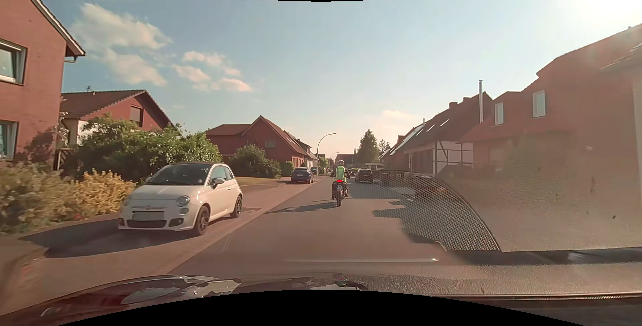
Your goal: Follow the waypoints while adhering to traffic rules and regulations
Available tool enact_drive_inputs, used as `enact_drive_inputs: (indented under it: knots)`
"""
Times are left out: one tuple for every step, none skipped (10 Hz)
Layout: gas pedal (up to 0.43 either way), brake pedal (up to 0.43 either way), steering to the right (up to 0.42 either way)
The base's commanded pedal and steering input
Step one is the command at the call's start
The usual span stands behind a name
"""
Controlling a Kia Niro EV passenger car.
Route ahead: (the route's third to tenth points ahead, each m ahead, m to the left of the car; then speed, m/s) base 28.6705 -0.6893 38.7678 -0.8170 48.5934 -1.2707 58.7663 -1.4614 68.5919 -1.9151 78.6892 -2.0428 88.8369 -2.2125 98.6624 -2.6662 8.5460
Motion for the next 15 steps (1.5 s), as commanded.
enact_drive_inputs:
  knots:
    - [0.157,0.0,0.021]
    - [0.157,0.0,0.021]
    - [0.157,0.0,0.021]
    - [0.157,0.0,0.021]
    - [0.157,0.0,0.021]
    - [0.157,0.0,0.02]
    - [0.157,0.0,0.017]
    - [0.157,0.0,0.013]
    - [0.157,0.0,0.01]
    - [0.157,0.0,0.008]
    - [0.157,0.0,0.005]
    - [0.15,0.0,0.003]
    - [0.13,0.0,0.003]
    - [0.118,0.0,0.003]
    - [0.118,0.0,0.003]
